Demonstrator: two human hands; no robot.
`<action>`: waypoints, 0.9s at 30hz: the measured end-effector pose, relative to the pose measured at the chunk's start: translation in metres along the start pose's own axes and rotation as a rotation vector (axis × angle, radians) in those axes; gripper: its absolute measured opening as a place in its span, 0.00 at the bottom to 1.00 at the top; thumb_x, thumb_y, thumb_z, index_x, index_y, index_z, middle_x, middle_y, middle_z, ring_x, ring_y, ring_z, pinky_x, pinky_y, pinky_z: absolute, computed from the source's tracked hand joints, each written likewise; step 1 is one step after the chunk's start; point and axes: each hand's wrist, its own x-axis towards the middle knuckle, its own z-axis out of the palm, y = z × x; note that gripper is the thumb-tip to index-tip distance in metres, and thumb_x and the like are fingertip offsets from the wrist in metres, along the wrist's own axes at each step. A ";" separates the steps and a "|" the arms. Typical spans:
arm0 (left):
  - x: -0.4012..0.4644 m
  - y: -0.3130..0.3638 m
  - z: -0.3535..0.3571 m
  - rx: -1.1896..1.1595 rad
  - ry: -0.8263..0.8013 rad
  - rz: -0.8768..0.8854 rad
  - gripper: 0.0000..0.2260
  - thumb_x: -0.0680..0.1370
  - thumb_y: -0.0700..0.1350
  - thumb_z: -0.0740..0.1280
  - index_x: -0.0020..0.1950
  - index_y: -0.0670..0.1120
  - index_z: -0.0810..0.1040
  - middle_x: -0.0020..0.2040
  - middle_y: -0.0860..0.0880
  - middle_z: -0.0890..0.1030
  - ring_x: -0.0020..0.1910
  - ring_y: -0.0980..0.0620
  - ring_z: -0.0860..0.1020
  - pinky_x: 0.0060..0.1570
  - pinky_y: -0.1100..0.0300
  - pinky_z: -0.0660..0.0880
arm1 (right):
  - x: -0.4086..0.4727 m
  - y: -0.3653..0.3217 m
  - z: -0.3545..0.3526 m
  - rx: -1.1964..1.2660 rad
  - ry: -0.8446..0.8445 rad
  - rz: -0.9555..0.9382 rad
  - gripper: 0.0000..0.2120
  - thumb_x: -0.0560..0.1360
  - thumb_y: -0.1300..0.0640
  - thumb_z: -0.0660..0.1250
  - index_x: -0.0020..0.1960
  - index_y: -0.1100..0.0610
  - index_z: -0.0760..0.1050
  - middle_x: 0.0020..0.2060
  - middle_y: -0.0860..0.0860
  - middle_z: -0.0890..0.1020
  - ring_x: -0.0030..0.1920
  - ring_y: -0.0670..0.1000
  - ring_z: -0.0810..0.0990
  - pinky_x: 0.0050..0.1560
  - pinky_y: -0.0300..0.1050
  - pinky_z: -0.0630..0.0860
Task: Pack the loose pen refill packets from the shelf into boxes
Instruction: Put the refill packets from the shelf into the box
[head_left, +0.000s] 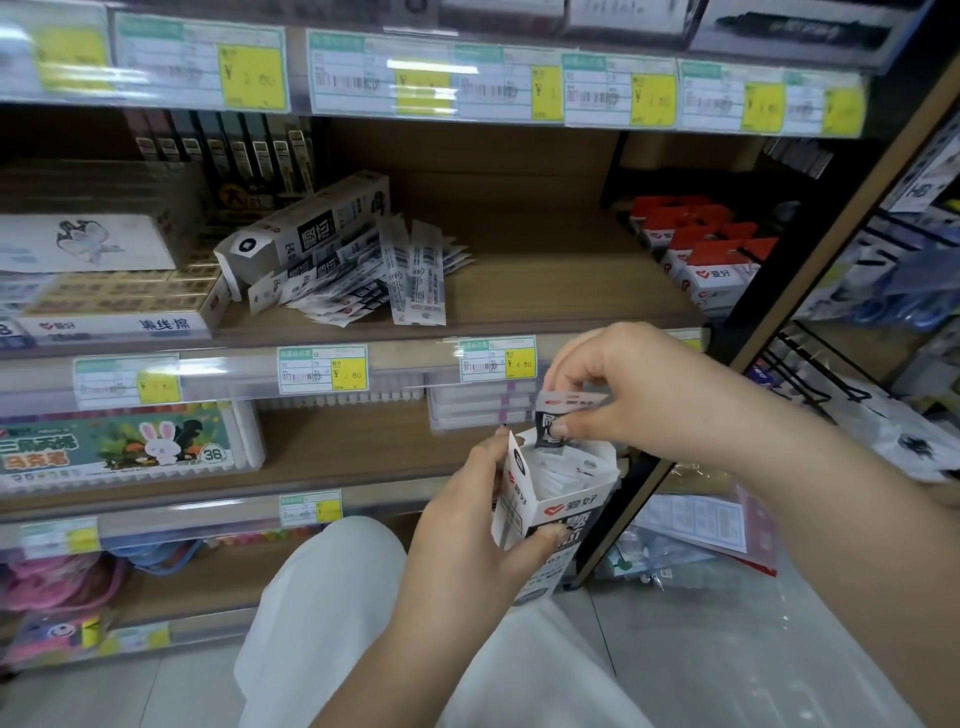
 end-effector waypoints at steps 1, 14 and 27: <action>0.000 0.000 0.000 -0.001 0.000 0.003 0.30 0.64 0.54 0.72 0.63 0.65 0.63 0.57 0.64 0.78 0.59 0.63 0.75 0.58 0.55 0.74 | 0.000 -0.001 0.002 -0.022 -0.010 0.007 0.10 0.68 0.53 0.73 0.30 0.48 0.75 0.45 0.47 0.81 0.49 0.49 0.78 0.52 0.52 0.75; 0.002 -0.002 -0.003 -0.014 -0.014 0.023 0.30 0.65 0.51 0.73 0.63 0.62 0.65 0.57 0.63 0.78 0.58 0.63 0.76 0.58 0.56 0.75 | -0.005 -0.021 -0.008 -0.225 0.016 -0.027 0.02 0.71 0.54 0.70 0.39 0.49 0.79 0.48 0.46 0.80 0.53 0.49 0.76 0.56 0.51 0.74; -0.002 0.004 -0.003 0.001 -0.039 0.060 0.29 0.65 0.52 0.73 0.63 0.65 0.65 0.57 0.65 0.77 0.58 0.65 0.75 0.57 0.61 0.73 | 0.007 -0.012 0.006 -0.388 -0.049 0.073 0.07 0.72 0.55 0.68 0.48 0.55 0.80 0.45 0.51 0.81 0.50 0.51 0.75 0.50 0.47 0.75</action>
